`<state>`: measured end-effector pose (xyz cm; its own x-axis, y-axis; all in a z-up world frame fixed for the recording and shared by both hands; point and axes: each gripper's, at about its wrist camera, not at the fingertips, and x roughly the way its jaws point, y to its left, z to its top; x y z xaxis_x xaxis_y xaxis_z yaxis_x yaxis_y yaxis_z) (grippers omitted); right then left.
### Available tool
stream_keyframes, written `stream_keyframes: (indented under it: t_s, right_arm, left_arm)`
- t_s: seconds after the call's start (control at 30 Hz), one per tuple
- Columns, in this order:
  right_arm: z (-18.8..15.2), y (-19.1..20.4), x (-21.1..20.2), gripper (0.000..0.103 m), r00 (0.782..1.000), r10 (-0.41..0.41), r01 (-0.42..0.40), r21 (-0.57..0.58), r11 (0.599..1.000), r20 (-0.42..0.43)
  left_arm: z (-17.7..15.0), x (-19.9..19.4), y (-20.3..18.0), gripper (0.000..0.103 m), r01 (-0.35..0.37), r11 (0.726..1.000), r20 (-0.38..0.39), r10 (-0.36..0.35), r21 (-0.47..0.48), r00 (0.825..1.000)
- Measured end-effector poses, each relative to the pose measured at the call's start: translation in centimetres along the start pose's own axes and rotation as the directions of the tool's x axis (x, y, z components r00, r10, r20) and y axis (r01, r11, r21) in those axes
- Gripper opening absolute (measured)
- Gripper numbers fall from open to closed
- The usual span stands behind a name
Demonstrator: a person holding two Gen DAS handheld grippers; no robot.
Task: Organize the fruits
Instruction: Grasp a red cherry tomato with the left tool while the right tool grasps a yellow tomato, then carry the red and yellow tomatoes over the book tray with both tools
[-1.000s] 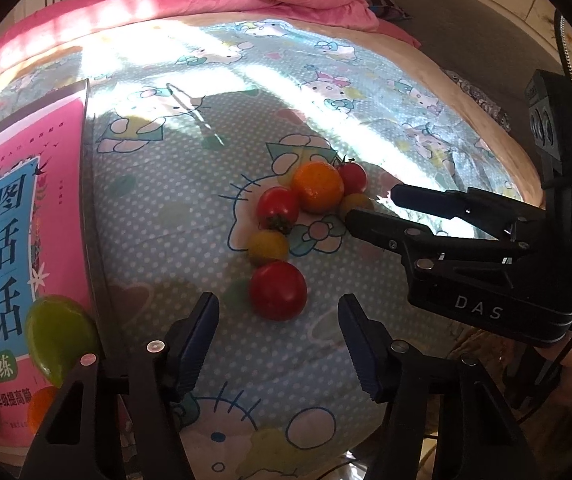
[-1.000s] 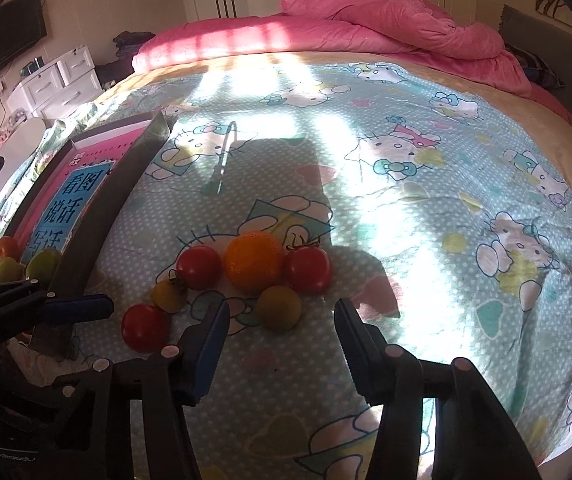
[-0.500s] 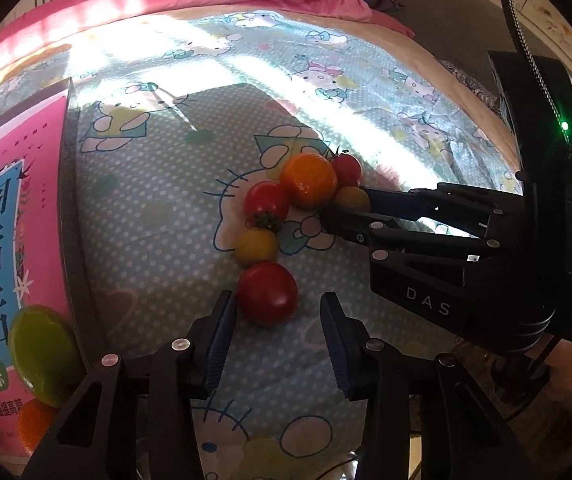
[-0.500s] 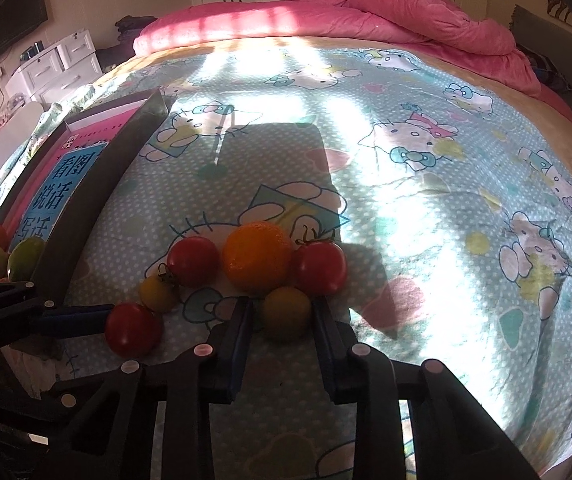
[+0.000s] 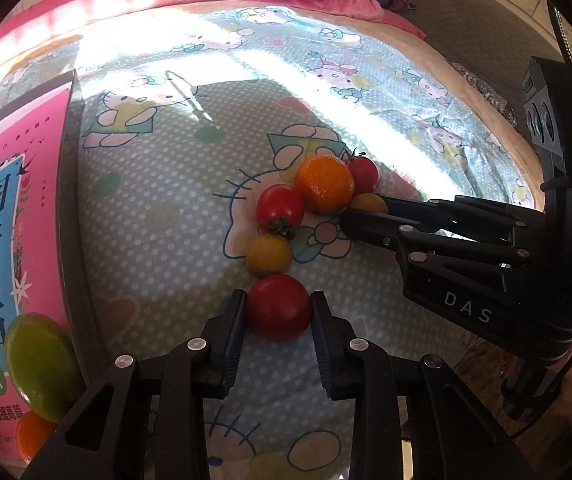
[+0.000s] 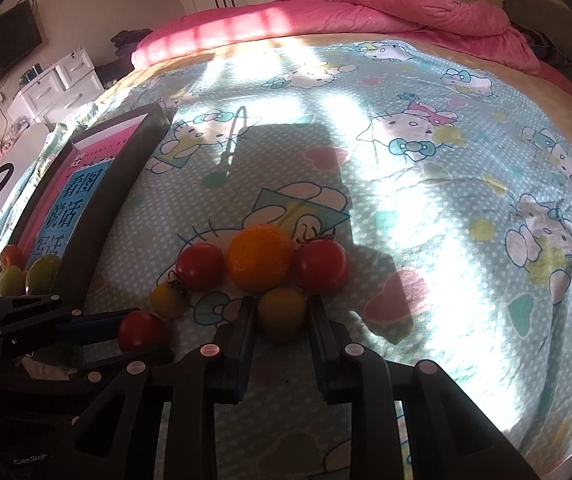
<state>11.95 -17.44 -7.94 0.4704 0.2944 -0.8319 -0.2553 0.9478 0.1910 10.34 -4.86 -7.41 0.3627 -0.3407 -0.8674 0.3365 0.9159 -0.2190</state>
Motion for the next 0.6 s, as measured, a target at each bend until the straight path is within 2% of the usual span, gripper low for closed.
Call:
stream_keyframes:
  t_s: [0.27, 0.6]
  right_arm:
    - [-0.2, -0.2, -1.1, 0.026, 0.998, 0.056, -0.057, 0.039, 0.998, 0.014]
    - [-0.2, 1.8, -3.0, 0.026, 0.994, 0.078, -0.075, -0.037, 0.997, 0.079]
  left_arm:
    - [-0.1, -2.0, 0.0, 0.032, 0.006, 1.0, 0.037, -0.006, -0.006, 0.999]
    - [-0.7, -5.0, 1.6, 0.032, -0.016, 0.998, 0.099, 0.021, -0.053, 0.995]
